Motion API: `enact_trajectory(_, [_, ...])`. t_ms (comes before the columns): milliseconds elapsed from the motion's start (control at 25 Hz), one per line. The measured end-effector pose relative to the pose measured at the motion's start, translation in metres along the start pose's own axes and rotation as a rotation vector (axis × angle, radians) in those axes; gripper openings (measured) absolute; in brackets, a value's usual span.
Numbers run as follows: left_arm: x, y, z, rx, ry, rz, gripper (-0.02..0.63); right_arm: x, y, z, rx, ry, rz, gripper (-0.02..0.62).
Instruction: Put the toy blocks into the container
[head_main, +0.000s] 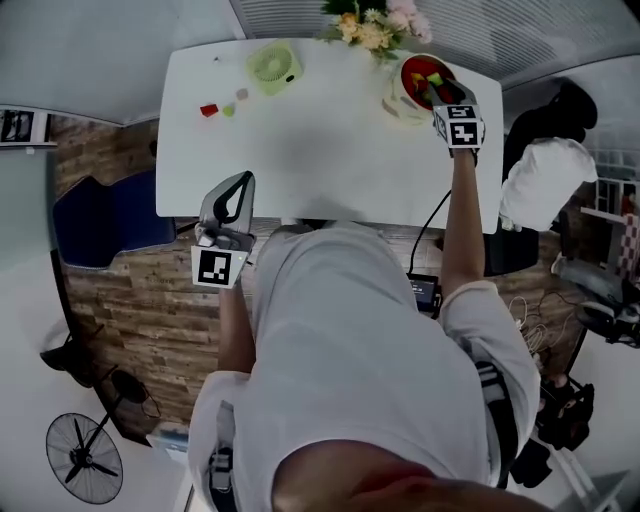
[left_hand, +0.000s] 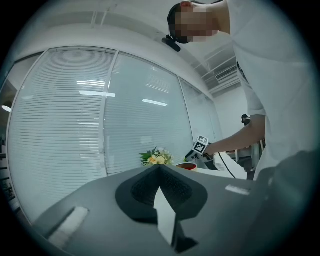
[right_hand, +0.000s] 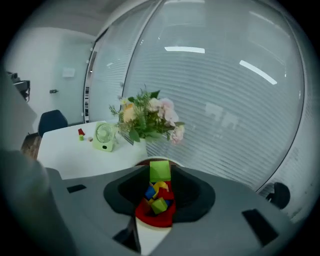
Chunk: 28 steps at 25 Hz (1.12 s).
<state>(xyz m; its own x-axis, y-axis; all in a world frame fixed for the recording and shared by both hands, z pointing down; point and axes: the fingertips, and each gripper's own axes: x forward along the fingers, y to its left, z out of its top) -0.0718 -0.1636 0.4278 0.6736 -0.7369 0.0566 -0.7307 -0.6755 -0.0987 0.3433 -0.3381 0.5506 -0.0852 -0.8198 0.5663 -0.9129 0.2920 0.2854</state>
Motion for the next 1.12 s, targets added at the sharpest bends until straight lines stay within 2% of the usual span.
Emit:
enact_trajectory(40, [0.0,-0.002,0.001,0.001,0.004,0.004,-0.002,0.008,-0.003,-0.007,0.02,0.031,0.01,0.148])
enact_trajectory(120, [-0.004,-0.002,0.002,0.002,0.015,0.018,-0.002,0.018,-0.002,-0.015,0.044,0.079,0.032,0.383])
enact_trajectory(160, [-0.006,-0.002,0.002,0.003,0.02,0.027,-0.002,0.017,0.001,-0.013,0.047,0.077,0.04,0.419])
enact_trajectory(360, [-0.011,-0.004,0.004,0.002,0.038,0.061,-0.002,-0.013,0.029,0.022,0.07,-0.091,0.099,0.423])
enact_trajectory(480, [-0.01,-0.007,0.01,0.009,0.032,0.071,-0.002,-0.051,0.057,0.055,0.109,-0.255,0.156,0.371])
enact_trajectory(520, [-0.01,-0.008,0.011,0.007,0.03,0.075,-0.002,-0.066,0.07,0.066,0.115,-0.319,0.185,0.321])
enact_trajectory(600, [-0.01,-0.01,0.016,0.001,0.025,0.085,-0.002,-0.097,0.103,0.09,0.094,-0.455,0.263,0.148])
enact_trajectory(640, [-0.01,-0.012,0.019,-0.002,0.02,0.088,-0.002,-0.112,0.121,0.1,0.063,-0.517,0.301,0.006])
enact_trajectory(720, [-0.009,-0.019,0.025,-0.004,0.008,0.092,-0.002,-0.137,0.151,0.116,-0.006,-0.601,0.355,0.0])
enact_trajectory(800, [-0.007,-0.026,0.032,0.003,0.004,0.097,-0.002,-0.154,0.172,0.127,-0.028,-0.653,0.388,0.0])
enact_trajectory(920, [-0.009,-0.034,0.038,0.008,0.012,0.123,-0.002,-0.169,0.195,0.138,0.022,-0.699,0.452,0.0])
enact_trajectory(1120, [-0.026,-0.047,0.039,0.021,0.01,0.183,-0.002,-0.186,0.224,0.135,0.073,-0.702,0.528,0.0])
